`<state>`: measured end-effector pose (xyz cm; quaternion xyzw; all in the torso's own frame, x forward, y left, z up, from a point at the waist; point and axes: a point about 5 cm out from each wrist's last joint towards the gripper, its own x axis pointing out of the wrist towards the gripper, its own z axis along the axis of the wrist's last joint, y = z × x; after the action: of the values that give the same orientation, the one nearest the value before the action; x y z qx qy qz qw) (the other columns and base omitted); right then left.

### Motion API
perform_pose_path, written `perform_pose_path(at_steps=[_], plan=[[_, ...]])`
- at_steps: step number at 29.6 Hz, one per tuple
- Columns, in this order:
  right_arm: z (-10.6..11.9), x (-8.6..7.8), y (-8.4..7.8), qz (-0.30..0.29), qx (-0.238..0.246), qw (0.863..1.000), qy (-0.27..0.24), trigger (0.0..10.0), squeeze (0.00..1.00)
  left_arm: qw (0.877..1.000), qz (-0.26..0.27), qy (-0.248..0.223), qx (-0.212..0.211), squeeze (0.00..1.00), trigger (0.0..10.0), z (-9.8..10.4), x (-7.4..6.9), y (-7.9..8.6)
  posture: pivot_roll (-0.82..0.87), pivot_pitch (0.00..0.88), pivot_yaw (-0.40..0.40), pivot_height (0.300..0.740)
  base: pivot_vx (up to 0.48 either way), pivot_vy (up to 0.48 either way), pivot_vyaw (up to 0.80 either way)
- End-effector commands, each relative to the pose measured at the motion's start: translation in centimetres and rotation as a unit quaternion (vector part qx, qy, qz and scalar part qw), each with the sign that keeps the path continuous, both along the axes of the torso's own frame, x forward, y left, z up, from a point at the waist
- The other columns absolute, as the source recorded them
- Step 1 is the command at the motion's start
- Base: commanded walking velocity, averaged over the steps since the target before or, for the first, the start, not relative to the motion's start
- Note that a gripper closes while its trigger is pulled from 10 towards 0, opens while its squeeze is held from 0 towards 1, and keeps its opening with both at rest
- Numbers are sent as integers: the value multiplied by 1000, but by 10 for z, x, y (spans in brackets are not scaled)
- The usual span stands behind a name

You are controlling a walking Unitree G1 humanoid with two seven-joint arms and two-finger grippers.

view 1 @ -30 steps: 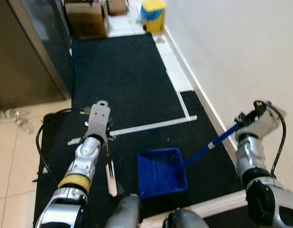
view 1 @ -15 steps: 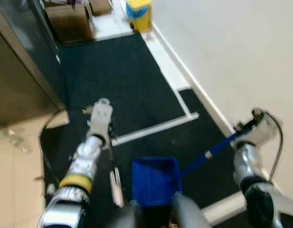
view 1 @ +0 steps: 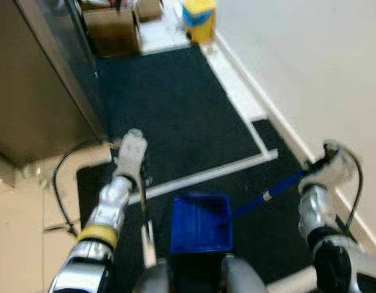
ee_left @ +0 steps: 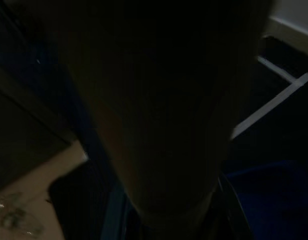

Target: Sweep floor

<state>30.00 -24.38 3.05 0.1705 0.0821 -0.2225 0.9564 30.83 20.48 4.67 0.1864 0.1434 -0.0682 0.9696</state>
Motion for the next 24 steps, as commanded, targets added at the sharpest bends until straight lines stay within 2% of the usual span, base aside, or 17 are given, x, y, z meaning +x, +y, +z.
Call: perform_pose_path(at_steps=[1, 3, 5, 6, 8, 9, 24], plan=[[3, 3, 2, -11, 11, 1000, -10, 10000, 0, 996, -8, -35, 84, 0, 10000, 19, 6, 19, 156, 21, -58, 740, 0, 480, 0], [4, 4, 1, -14, 12, 1000, -12, 10000, 0, 995, -12, -41, 92, 0, 10000, 22, 7, 20, 156, 21, -58, 740, 0, 480, 0], [8, 6, 0, -20, 11, 1000, -17, 10000, 0, 989, -24, -63, 131, 0, 10000, 35, 12, 23, 158, 24, -59, 740, 0, 480, 0], [8, 6, 0, -20, 11, 1000, -17, 10000, 0, 989, -24, -63, 131, 0, 10000, 35, 12, 23, 158, 24, -59, 740, 0, 480, 0], [11, 9, 0, -22, 6, 1000, -19, 10000, 0, 979, -41, -87, 179, 0, 10000, 48, 18, 25, 160, 24, -60, 740, 0, 480, 0], [11, 9, 0, -22, 5, 1000, -19, 10000, 0, 978, -43, -92, 185, 0, 10000, 50, 19, 25, 161, 24, -62, 740, 0, 480, 0], [11, 13, 14, -18, 11, 999, -24, 10000, 0, 971, -55, -101, 210, 0, 10000, 53, 23, 20, 160, 27, -59, 740, 0, 480, 0]])
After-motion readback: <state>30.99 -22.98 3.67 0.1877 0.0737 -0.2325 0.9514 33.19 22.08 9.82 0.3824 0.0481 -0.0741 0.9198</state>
